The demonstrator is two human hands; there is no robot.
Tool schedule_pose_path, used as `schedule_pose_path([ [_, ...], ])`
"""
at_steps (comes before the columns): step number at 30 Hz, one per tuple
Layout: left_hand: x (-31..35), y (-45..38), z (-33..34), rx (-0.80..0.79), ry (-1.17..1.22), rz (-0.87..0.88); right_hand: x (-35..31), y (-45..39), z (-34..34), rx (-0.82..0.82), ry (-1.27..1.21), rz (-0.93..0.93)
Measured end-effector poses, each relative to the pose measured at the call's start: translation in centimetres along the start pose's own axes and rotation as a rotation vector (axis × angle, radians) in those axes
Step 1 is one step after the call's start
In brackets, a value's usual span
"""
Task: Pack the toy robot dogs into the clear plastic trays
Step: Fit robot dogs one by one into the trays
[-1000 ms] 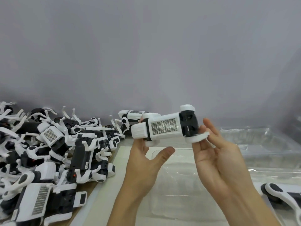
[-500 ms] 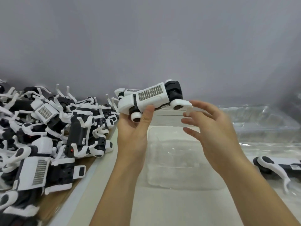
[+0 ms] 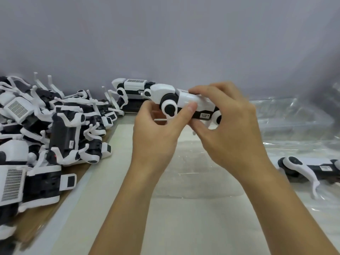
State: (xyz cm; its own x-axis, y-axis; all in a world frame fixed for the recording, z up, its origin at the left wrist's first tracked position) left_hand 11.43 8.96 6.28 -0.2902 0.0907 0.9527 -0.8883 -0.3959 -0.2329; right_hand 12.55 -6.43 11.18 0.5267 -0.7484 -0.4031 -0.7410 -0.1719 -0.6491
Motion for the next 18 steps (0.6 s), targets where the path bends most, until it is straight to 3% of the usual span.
schedule_pose_path([
  [5, 0.4, -0.5, 0.5, -0.182, -0.013, -0.018, 1.9, -0.3, -0.8, 0.046, 0.01, 0.045],
  [8, 0.2, -1.4, -1.9, -0.03, 0.049, 0.021, 3.8, -0.5, -1.3, -0.001, -0.049, 0.118],
  [11, -1.8, -1.6, -3.5, 0.055, -0.091, -0.003, 5.1, -0.3, -0.6, -0.139, -0.113, 0.175],
  [15, -6.3, -1.1, -2.9, -0.018, -0.143, -0.236, 5.2, 0.3, 1.5, -0.36, -0.089, 0.175],
  [18, -7.3, -0.8, -2.3, -0.051, -0.151, -0.296, 4.4, 1.2, 3.8, -0.499, 0.038, 0.136],
])
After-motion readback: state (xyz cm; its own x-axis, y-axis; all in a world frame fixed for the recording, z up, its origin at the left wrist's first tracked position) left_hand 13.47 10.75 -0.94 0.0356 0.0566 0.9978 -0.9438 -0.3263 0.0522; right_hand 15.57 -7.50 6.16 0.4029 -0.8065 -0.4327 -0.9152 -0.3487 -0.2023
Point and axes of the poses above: each hand's wrist, its own y-axis away from the middle knuckle, its own z-axis out of the palm, x = y × z, the point moved 10 cm from there along -y, towards the middle knuckle, and after that the axes turned 13 degrees about y, right-handed, at the moved point
